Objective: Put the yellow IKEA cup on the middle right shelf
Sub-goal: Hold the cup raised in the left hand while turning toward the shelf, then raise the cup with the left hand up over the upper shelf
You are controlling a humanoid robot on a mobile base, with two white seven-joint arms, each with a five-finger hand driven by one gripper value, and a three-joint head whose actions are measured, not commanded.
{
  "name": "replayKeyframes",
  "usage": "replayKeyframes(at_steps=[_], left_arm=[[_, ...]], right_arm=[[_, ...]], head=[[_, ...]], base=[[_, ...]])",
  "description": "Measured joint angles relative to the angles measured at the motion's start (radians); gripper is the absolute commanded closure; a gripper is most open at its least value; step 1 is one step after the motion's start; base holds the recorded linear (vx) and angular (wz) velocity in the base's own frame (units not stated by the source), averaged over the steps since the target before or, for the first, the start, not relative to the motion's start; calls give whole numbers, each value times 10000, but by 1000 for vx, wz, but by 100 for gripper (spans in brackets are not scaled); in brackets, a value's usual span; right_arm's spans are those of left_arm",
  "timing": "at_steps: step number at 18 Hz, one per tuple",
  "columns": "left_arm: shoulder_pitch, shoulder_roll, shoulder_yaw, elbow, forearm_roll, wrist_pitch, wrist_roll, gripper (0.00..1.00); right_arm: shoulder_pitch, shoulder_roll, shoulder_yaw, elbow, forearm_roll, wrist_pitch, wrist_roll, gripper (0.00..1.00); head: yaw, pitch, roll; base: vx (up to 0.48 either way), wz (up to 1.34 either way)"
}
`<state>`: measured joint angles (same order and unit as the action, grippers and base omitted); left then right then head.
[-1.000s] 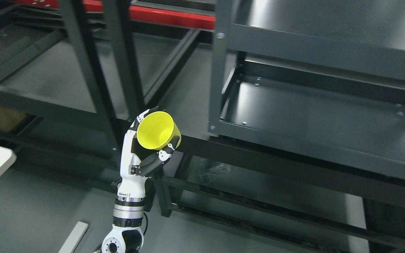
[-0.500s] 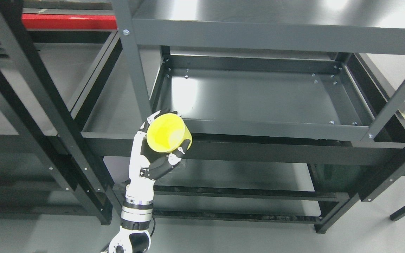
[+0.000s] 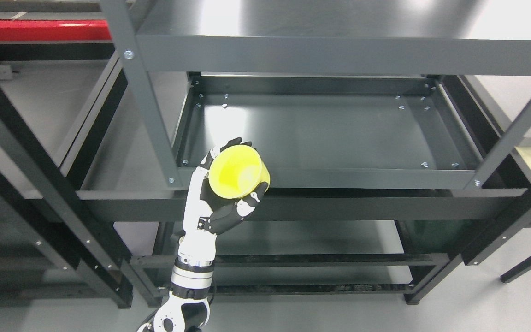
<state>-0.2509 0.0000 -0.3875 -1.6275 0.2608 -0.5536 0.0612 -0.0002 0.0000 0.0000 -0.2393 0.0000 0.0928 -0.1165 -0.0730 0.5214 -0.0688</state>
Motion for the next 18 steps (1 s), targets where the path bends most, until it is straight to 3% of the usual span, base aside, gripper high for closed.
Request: replayKeyframes(at_steps=[10,18], left_arm=[[-1459,0,-1168,-365,0,-830,-10,99],[-4073,0,-2004,-887,82,-701,32,100]], right_arm=[[2,0,0,-1,0,0,9,1],[-3,0,0,-3,0,-1,43,1]], head=[[0,-1,0],[0,-3,0]], base=[[34,-24],[83,136]])
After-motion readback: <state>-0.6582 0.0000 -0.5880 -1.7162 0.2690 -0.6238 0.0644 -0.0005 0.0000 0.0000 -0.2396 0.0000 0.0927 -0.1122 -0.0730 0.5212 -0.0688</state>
